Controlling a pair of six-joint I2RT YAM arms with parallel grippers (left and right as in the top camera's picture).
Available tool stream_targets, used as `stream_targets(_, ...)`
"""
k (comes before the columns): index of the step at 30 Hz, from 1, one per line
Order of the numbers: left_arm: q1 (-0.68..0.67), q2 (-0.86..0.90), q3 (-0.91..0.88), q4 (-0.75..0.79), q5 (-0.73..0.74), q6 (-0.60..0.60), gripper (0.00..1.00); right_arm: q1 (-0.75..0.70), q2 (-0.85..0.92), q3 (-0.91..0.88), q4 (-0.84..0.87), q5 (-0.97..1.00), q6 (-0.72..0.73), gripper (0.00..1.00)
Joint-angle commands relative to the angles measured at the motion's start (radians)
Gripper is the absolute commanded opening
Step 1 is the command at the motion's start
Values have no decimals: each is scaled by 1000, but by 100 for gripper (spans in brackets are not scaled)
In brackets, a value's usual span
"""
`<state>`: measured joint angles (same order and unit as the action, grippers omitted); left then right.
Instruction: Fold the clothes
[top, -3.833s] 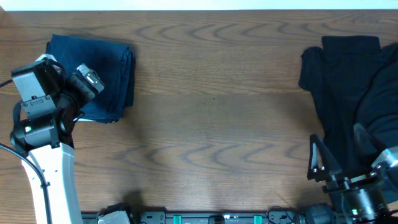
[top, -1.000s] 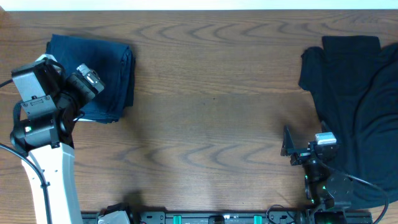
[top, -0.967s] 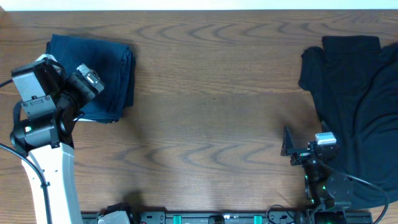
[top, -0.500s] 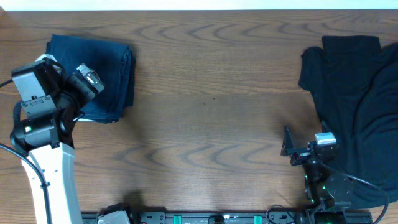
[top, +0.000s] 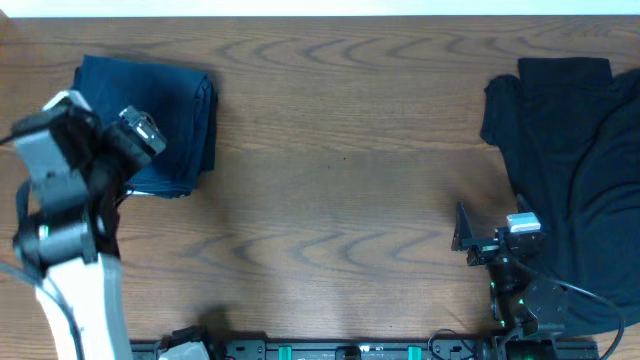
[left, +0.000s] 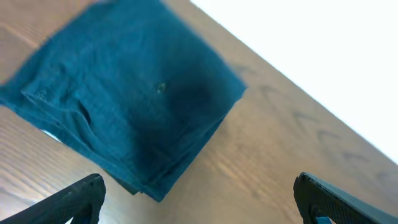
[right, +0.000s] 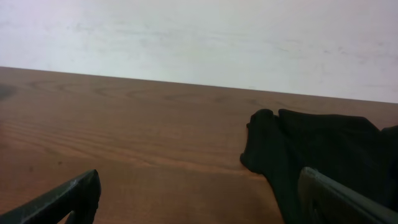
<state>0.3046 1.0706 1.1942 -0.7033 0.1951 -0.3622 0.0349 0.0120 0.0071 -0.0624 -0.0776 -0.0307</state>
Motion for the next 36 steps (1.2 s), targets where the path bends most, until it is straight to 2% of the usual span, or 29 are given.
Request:
stream_targets(1, -23, -132, -9, 0, -1, 9, 98, -11, -6, -2, -3, -1, -11, 99)
stream_targets(14, -266, -583, -11, -9, -1, 10, 98, -11, -6, -2, -3, -1, -11, 99)
stream_targets(23, -290, -834, -39, -256, -2, 9, 98, -11, -6, -2, -3, -1, -11, 99)
stream_targets(31, -290, -984, -253, -282, -1, 9, 98, -11, -6, -2, -3, -1, -11, 99)
stream_targets(36, -290, -1050, -412, -233, -2, 9, 98, -11, -6, -2, -3, -1, -11, 99)
